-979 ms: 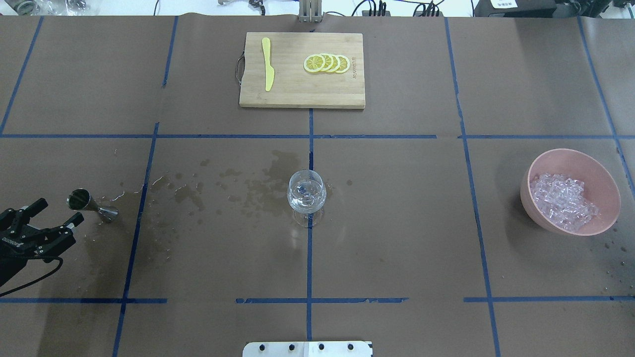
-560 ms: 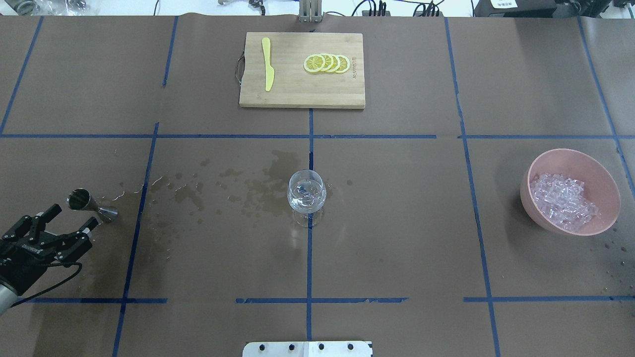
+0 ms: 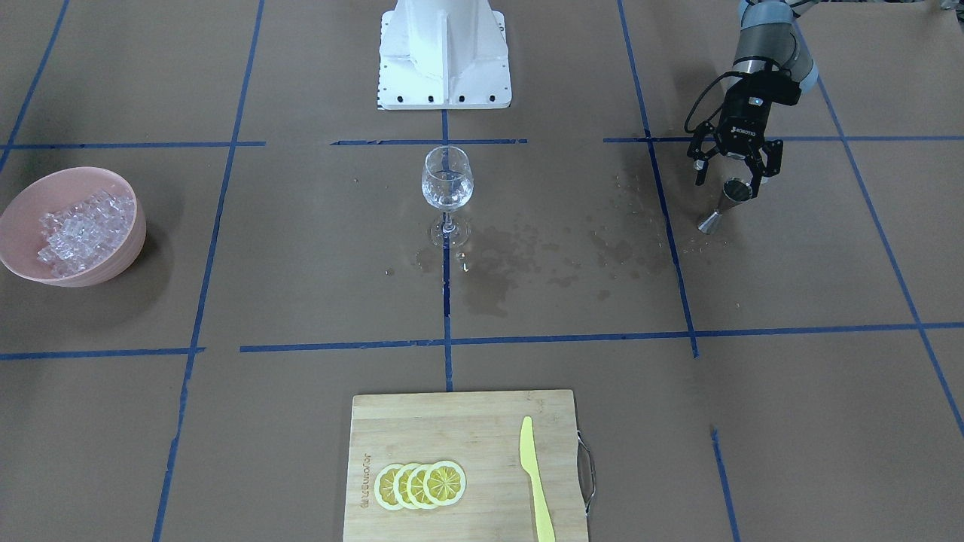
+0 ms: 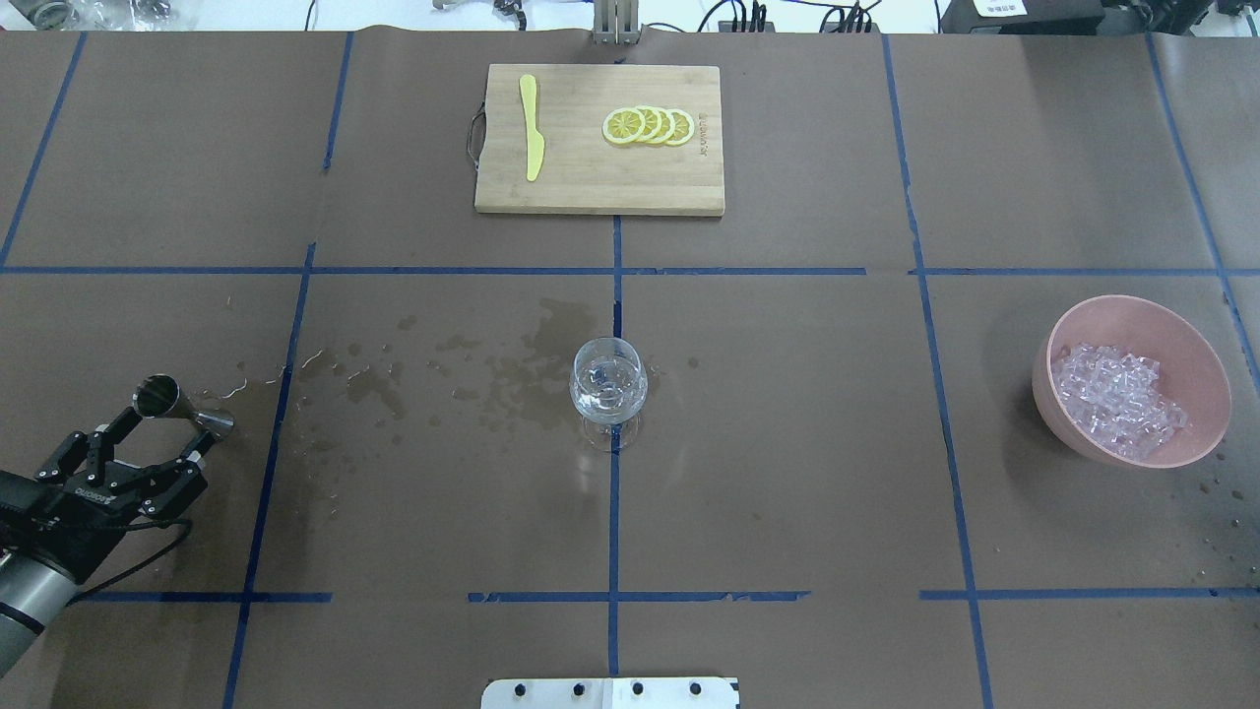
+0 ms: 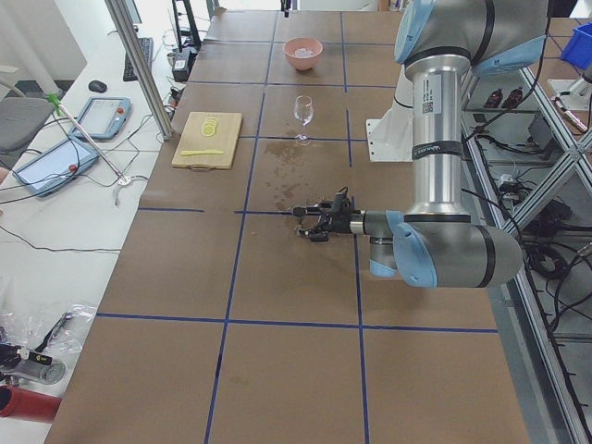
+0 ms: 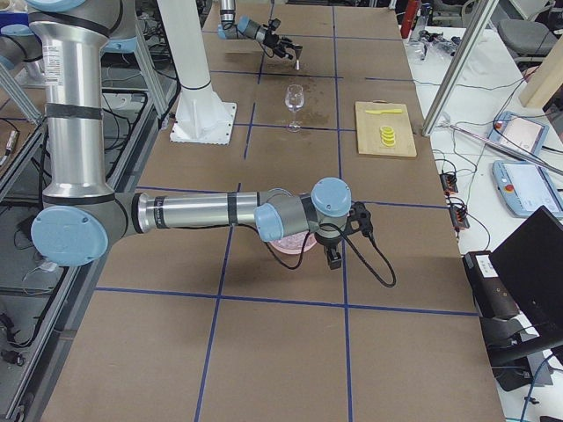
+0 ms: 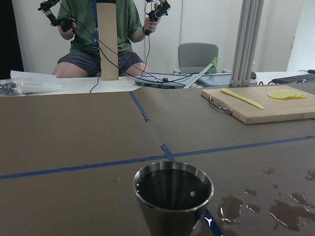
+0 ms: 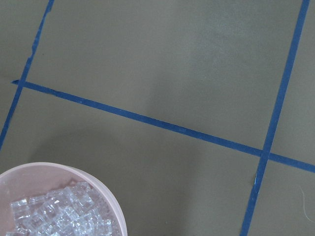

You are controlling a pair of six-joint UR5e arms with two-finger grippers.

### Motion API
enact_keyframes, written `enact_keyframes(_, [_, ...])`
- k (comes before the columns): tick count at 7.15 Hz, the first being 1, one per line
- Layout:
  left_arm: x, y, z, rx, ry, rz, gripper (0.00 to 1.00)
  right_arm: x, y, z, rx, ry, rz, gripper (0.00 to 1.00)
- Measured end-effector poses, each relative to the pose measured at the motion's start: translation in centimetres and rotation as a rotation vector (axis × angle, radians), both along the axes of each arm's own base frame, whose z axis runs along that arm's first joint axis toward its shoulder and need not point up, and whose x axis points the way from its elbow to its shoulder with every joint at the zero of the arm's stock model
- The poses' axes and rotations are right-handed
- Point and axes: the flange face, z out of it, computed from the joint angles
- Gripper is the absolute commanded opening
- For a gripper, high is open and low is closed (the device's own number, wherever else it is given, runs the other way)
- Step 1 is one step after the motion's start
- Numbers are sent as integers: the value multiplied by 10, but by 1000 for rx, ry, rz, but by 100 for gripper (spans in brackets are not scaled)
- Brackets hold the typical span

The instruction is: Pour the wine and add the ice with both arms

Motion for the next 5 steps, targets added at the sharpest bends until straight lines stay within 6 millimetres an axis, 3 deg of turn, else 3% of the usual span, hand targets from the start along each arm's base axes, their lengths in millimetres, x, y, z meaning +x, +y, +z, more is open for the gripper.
enact_keyframes(2, [12,-2,4,5,-5,-41,94,0,0,-2,4,-1,0,100])
enact_keyframes(5, [29,-4,4,7,-1,-58,79,0,0,-5,10,-1,0,100])
